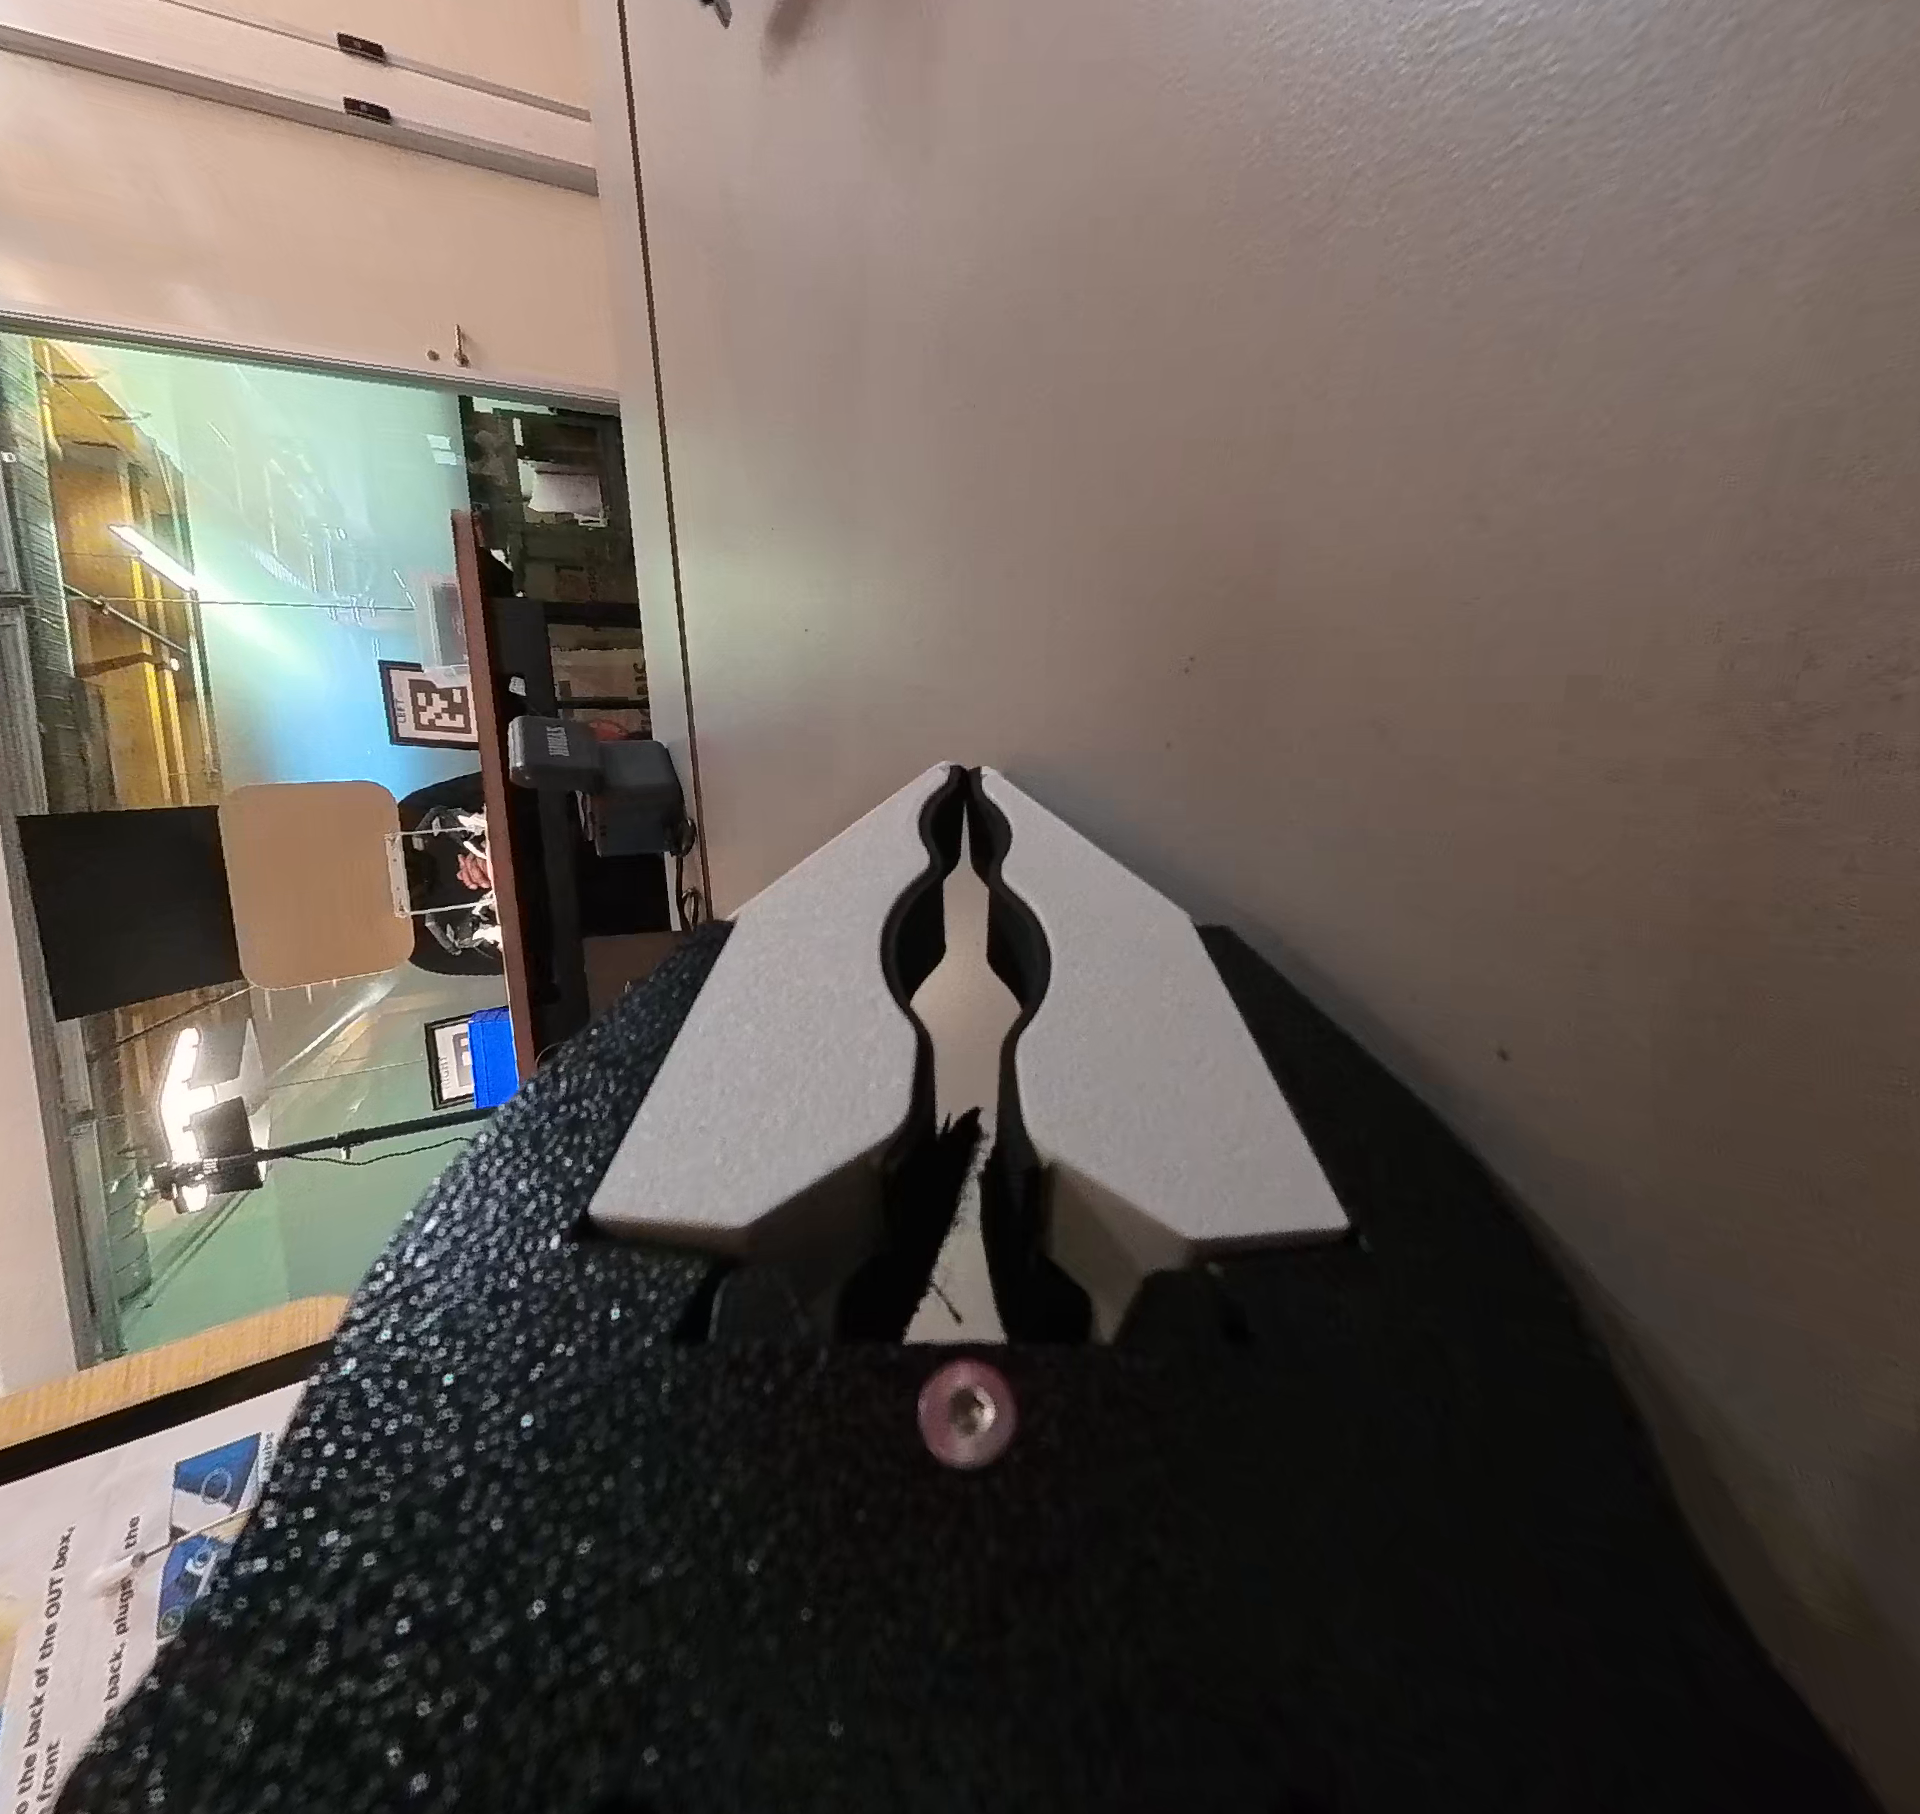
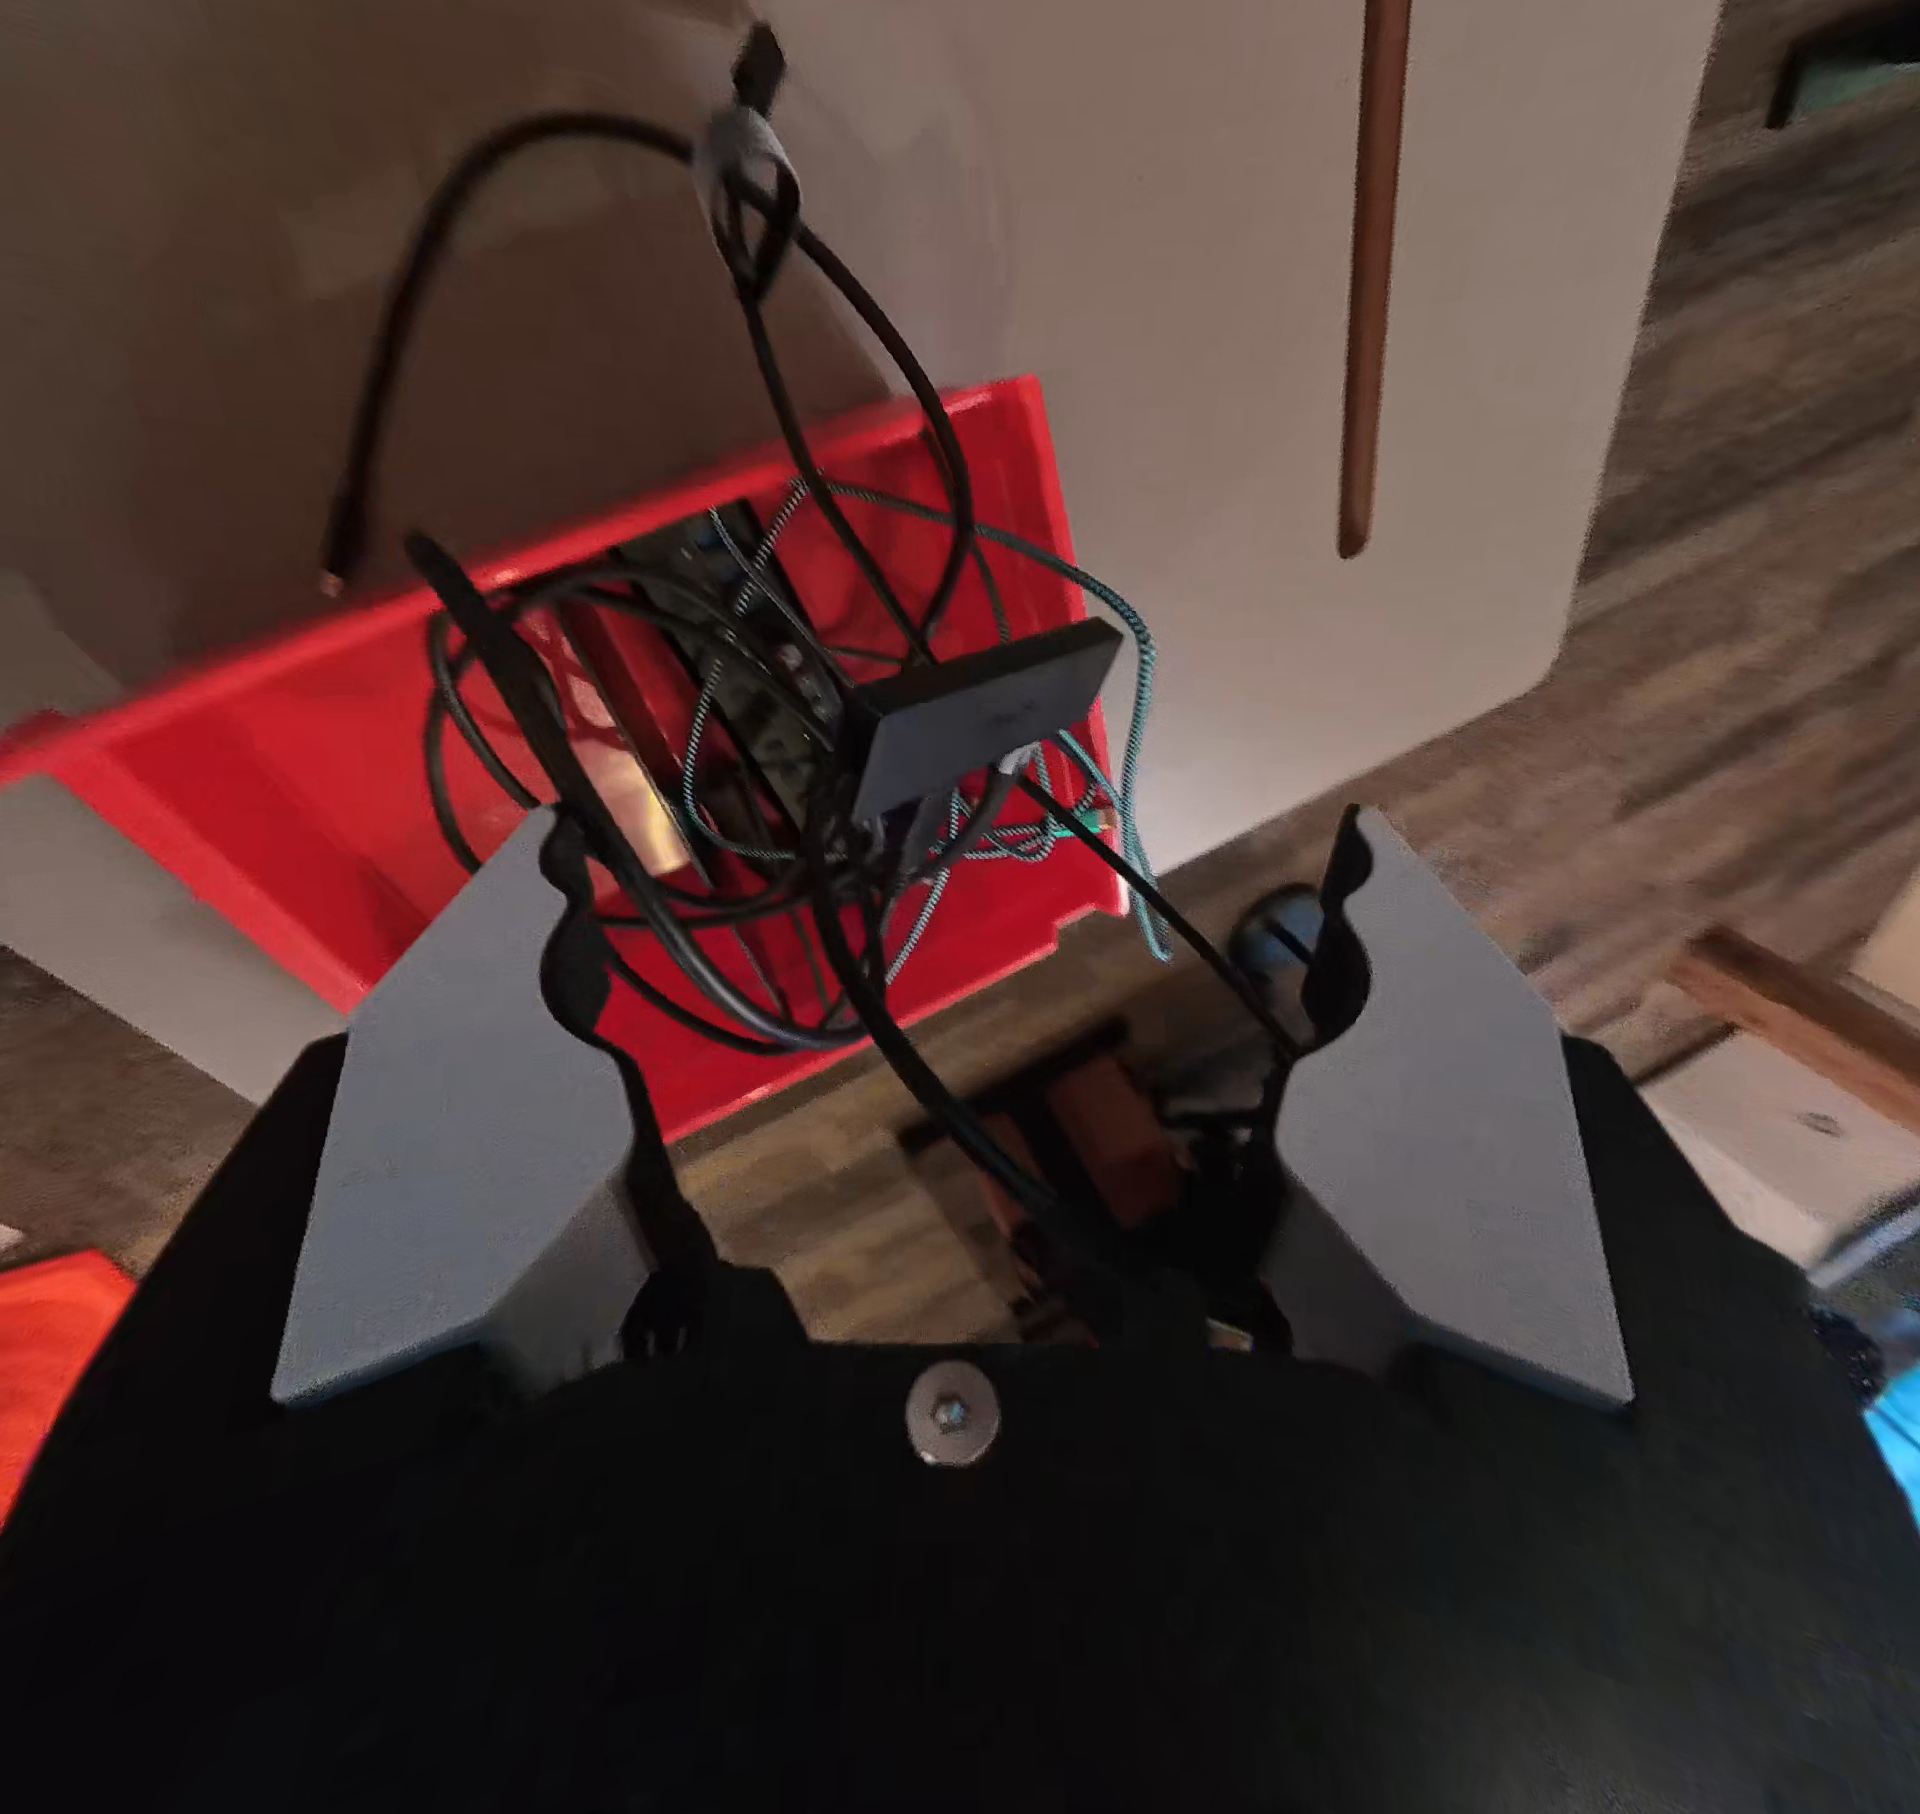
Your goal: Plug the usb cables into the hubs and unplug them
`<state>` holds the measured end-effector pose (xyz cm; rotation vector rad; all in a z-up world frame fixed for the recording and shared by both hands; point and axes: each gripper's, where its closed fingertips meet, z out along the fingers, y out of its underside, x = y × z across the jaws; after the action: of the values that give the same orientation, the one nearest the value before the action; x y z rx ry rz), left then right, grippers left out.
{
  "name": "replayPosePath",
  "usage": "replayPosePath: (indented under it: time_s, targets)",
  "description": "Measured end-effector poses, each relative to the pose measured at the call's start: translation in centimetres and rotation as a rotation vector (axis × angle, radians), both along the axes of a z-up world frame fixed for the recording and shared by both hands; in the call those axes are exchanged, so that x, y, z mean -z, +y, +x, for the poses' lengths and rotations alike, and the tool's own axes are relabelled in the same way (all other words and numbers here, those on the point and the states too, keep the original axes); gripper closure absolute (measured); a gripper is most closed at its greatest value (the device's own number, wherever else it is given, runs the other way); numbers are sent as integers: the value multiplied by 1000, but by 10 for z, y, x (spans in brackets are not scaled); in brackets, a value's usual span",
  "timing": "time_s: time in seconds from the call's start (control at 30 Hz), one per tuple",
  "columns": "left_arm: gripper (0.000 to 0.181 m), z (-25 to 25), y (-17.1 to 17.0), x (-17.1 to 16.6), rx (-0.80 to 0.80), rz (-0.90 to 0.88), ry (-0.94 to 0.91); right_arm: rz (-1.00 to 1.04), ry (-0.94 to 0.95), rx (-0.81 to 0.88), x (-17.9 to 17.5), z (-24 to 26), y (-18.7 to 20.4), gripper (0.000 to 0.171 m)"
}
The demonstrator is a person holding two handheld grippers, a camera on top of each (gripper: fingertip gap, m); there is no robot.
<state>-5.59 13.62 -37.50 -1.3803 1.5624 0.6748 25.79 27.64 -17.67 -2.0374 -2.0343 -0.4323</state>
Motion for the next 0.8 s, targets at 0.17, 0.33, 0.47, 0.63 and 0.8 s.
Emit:
replayPosePath:
  time_s: [0.17,0.33,0.47,0.63,0.8]
  targets:
    - [181,1,0,-1,2,-1,2,-19,128,-1,6,-12,1,31]
    - [181,1,0,-1,2,-3,1,223,133,-222,-7,-24,11,21]
    - [181,1,0,-2,2,-3,1,352,217,-335,-21,-38,9,14]
    - [181,1,0,-2,0,-5,0,410,400,-354,-39,-49,4,12]
    - [181,0,0,-2,-2,-6,-1,446,572,-331,-65,-50,1,12]
